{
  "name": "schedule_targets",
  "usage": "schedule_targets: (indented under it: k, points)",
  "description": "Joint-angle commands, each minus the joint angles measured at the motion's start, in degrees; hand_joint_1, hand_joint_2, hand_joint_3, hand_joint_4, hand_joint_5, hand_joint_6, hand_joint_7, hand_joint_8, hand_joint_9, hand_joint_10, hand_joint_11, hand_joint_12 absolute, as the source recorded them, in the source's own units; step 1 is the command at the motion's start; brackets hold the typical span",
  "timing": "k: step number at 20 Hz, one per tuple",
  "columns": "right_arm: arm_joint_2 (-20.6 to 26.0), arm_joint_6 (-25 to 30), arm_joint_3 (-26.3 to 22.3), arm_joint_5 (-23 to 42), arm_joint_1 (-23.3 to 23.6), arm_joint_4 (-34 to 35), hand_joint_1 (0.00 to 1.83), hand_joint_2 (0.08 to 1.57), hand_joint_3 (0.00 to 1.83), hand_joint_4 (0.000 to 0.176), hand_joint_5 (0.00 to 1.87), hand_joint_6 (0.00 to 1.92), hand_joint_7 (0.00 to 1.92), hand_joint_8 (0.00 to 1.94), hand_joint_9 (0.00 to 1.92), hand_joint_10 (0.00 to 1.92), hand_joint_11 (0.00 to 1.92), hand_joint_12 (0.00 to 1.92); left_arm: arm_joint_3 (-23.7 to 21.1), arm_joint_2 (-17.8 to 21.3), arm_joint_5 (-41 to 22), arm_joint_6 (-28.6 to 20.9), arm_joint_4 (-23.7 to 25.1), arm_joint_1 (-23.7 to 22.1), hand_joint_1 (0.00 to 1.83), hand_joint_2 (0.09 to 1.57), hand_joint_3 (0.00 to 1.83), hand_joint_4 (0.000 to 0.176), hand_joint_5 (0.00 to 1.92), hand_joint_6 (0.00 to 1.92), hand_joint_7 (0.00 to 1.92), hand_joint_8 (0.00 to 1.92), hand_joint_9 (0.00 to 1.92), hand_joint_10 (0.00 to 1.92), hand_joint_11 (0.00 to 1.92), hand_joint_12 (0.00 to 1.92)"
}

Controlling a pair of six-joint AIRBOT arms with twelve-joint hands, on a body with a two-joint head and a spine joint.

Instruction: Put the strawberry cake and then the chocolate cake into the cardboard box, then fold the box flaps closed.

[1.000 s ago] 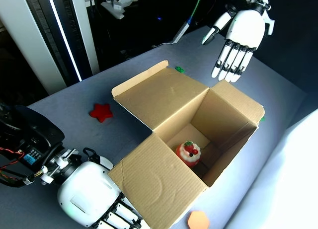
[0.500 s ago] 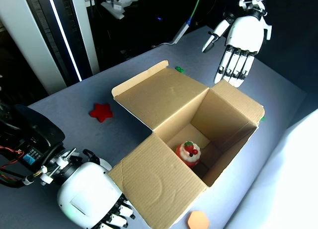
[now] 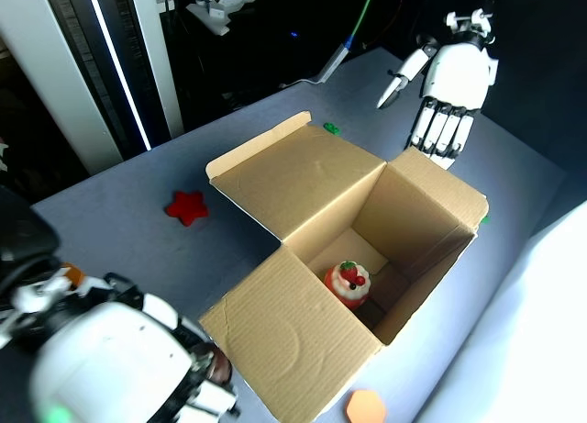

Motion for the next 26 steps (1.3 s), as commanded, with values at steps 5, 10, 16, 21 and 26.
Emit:
schedule_targets:
  k: [5,10,16,21,26]
  points:
    - [5.33,1.62,-3.27,5.82,6.96,-7.72,1.17,1.20,0.00,0.013,0.87,1.16,0.78,1.36,0.51,1.41,0.19,1.92,0.47,0.31,-0.05,0.34,-5.63,-1.12,0.00,1.25,0.00,0.000,0.19,0.00,0.22,0.00,0.19,0.01,0.00,0.70]
    - [5.08,11.49,-5.02,11.30,10.74,-28.10,1.16,1.23,0.00,0.002,0.83,1.21,0.73,1.44,0.47,1.45,0.15,1.92,2.24,-0.34,-0.40,0.82,-6.37,-2.54,0.00,1.25,0.00,0.000,0.19,0.00,0.21,0.00,0.19,0.00,0.00,0.70]
    - [-1.21,21.84,-1.52,14.17,11.66,-41.17,1.16,1.23,0.00,0.003,0.84,1.22,0.73,1.41,0.47,1.47,0.16,1.92,2.83,-0.60,-0.68,0.81,-7.38,-1.31,0.00,1.27,0.00,0.000,0.20,0.01,0.20,0.00,0.18,0.00,0.00,0.70]
    - [-7.49,23.01,1.93,14.14,12.37,-43.16,1.15,1.24,0.00,0.014,0.81,1.29,0.72,1.40,0.50,1.43,0.18,1.92,2.30,-0.71,-0.65,0.78,-7.47,-1.33,0.00,1.25,0.00,0.000,0.20,0.00,0.20,0.00,0.19,0.00,0.00,0.72]
    - [-12.78,23.22,5.56,16.52,11.30,-43.08,1.16,1.23,0.00,0.016,0.82,1.25,0.74,1.39,0.52,1.42,0.20,1.92,1.98,-0.70,-0.30,0.79,-7.84,-1.31,0.00,1.26,0.00,0.000,0.21,0.00,0.22,0.01,0.20,0.01,0.00,0.73]
